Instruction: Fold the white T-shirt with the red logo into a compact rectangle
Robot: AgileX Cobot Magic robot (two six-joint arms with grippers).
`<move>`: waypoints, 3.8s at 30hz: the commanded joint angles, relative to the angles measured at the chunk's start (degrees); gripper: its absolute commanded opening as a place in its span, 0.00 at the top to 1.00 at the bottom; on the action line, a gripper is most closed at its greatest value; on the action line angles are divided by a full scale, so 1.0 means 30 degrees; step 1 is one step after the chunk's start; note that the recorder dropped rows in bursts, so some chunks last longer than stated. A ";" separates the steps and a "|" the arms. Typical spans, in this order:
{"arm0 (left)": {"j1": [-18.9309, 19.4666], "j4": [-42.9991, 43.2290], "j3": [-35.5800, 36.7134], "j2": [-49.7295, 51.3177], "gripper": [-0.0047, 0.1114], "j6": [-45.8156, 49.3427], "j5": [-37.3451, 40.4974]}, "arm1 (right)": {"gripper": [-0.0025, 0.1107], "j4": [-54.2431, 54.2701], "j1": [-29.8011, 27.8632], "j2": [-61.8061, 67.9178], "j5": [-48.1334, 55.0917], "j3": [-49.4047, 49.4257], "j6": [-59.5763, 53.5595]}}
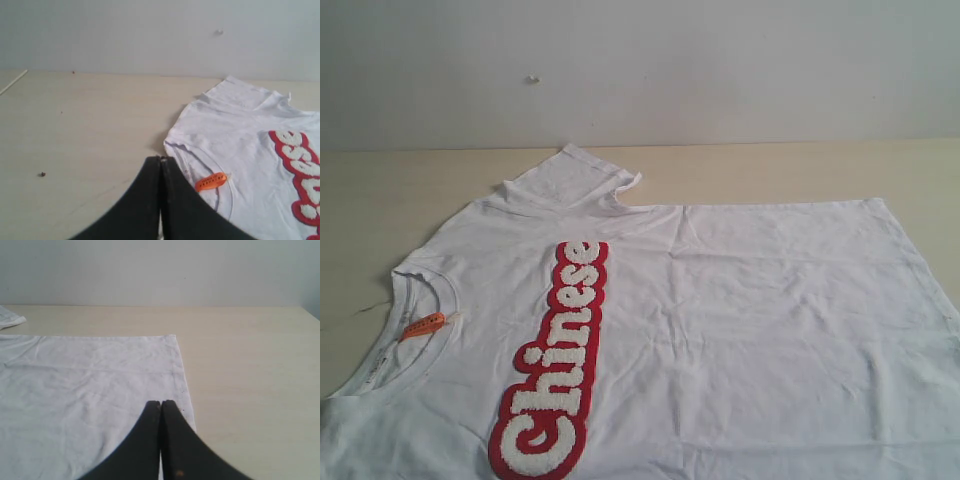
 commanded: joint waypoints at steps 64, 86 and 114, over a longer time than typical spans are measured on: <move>-0.3441 -0.2961 -0.8905 0.8119 0.96 0.0137 0.7487 | 0.98 -0.5013 0.0942 0.3390 -0.6052 -0.5639 1.1254; -0.3441 -0.8872 -1.5210 1.8179 0.96 0.9046 1.3865 | 0.98 -0.2937 0.6463 1.1962 0.1505 -1.1683 -0.0796; -0.7628 -0.4413 -1.6712 2.5524 0.56 1.7325 1.4803 | 0.98 0.2118 0.8698 2.2453 1.1352 -1.5450 -1.8943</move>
